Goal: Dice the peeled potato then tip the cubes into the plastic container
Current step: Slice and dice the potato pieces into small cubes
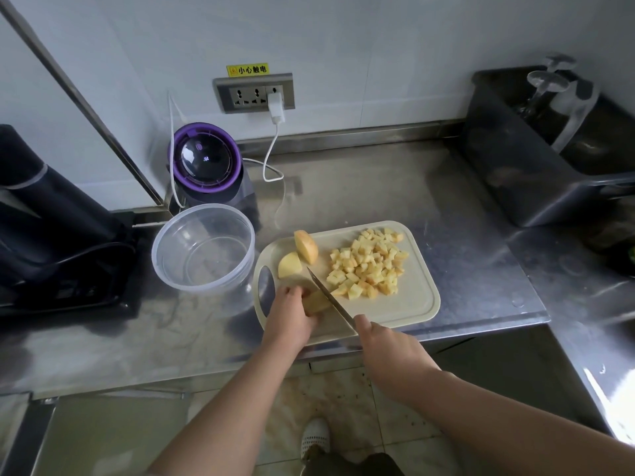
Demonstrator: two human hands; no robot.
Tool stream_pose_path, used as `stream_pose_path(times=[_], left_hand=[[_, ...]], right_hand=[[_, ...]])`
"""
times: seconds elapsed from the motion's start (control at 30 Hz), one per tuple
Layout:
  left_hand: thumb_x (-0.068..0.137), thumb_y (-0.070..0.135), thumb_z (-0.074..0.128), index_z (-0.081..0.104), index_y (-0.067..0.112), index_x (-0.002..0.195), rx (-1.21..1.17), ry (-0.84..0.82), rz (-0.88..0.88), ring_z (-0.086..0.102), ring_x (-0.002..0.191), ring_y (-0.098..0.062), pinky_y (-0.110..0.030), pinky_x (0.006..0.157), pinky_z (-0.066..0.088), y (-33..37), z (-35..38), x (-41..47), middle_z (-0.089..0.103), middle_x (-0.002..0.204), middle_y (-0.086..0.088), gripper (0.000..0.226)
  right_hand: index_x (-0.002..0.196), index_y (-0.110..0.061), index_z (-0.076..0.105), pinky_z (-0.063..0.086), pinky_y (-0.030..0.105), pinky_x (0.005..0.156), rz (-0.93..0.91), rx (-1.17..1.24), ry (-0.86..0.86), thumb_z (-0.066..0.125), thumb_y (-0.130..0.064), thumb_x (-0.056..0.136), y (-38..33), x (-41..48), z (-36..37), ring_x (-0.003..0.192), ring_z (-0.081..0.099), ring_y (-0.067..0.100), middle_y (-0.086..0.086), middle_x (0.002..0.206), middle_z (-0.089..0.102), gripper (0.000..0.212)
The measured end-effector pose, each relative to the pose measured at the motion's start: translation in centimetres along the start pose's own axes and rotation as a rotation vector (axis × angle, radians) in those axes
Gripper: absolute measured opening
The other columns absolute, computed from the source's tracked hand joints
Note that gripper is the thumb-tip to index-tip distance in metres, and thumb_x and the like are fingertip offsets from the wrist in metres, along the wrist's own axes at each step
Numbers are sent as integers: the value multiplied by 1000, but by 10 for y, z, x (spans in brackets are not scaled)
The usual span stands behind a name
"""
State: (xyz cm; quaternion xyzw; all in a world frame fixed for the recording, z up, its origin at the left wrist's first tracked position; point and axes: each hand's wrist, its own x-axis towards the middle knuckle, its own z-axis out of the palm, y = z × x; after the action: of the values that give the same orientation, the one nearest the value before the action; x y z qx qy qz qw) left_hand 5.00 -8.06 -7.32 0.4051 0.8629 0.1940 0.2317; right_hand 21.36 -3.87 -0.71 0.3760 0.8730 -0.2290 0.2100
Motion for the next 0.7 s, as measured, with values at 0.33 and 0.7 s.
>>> stream_pose_path(times=[0.33, 0.7], left_hand=[[88, 21, 64, 58, 14, 122, -36, 38, -20, 54, 111, -20, -25, 89, 43, 0, 3, -2, 49, 127, -2, 35], [83, 25, 70, 61, 13, 117, -70, 100, 11, 55, 110, -19, -22, 89, 41, -4, 5, -4, 55, 120, -4, 38]], right_hand=[[129, -16, 32, 33, 21, 46, 32, 32, 24, 42, 1, 94, 6, 2, -10, 59, 50, 11, -3, 73, 47, 39], [131, -15, 33, 44, 31, 59, 3, 24, -4, 38, 4, 91, -7, -8, -6, 78, 60, 23, 1, 82, 50, 44]])
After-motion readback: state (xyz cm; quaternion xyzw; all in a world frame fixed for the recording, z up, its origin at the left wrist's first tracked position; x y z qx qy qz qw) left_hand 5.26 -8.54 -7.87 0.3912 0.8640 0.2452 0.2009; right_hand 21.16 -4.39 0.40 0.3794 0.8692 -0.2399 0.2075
